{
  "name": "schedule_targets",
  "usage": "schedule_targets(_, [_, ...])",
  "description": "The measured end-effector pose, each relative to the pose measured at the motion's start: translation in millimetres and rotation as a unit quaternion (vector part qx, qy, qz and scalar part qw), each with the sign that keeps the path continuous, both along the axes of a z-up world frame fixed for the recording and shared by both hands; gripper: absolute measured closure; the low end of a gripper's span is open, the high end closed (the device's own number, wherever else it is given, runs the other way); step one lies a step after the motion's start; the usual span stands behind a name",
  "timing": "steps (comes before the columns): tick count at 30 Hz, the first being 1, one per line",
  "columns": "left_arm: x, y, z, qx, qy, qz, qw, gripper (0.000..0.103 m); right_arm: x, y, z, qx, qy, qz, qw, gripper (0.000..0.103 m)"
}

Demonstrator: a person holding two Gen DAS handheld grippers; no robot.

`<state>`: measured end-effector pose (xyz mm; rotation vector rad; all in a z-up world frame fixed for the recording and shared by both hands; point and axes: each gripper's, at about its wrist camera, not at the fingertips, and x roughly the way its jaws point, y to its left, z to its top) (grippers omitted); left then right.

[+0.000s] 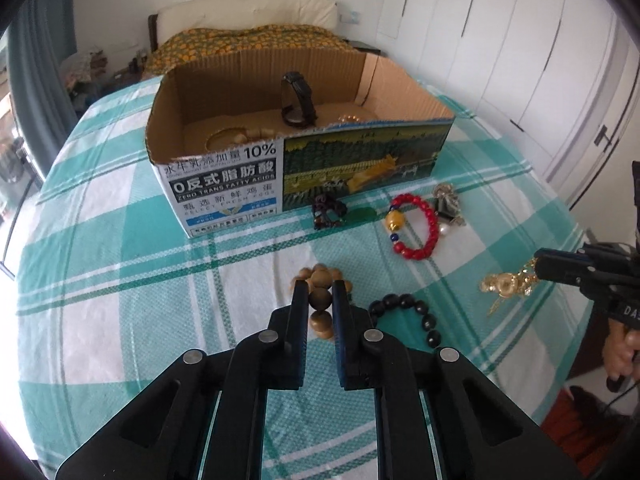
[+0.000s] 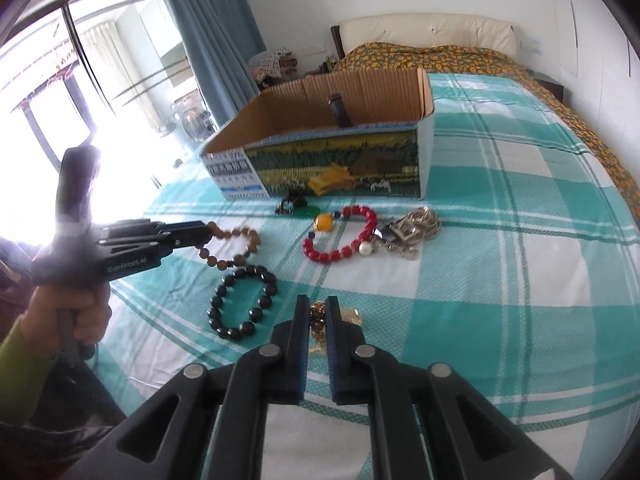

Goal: Organize jewelry
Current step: 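Close the left tool on the small wooden bracelet while the right tool lifts the gold chain, then carry the wooden bracelet and gold chain over the box with both tools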

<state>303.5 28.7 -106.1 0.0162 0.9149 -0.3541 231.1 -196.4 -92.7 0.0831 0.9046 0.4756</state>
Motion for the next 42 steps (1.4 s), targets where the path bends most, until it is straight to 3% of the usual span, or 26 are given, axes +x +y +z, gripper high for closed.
schedule_targets(5, [-2.8, 5.8, 24.7, -0.030, -0.007, 0.006, 0.9995, 0.094, 2.2, -12.4, 25.6, 0.023, -0.011, -0.005, 1.000, 0.095])
schedule_targets(14, [-0.9, 12.1, 66.6, -0.066, -0.021, 0.014, 0.9975, 0.093, 12.9, -12.4, 70.5, 0.012, -0.049, 0.014, 0.999, 0.095])
schedule_targets(28, [56.1, 23.4, 111.5, -0.086, -0.055, 0.041, 0.9939, 0.093, 83.6, 4.0, 134.9, 0.007, -0.108, 0.030, 0.994, 0.095])
schedule_targets(36, [122.2, 11.8, 100.6, -0.076, -0.044, 0.046, 0.9951, 0.093, 166.0, 16.6, 127.2, 0.010, -0.095, 0.019, 0.995, 0.095])
schedule_targets(42, [176.9, 6.7, 74.5, -0.074, -0.014, 0.062, 0.9952, 0.093, 222.1, 31.7, 100.0, -0.033, -0.089, 0.018, 0.995, 0.095])
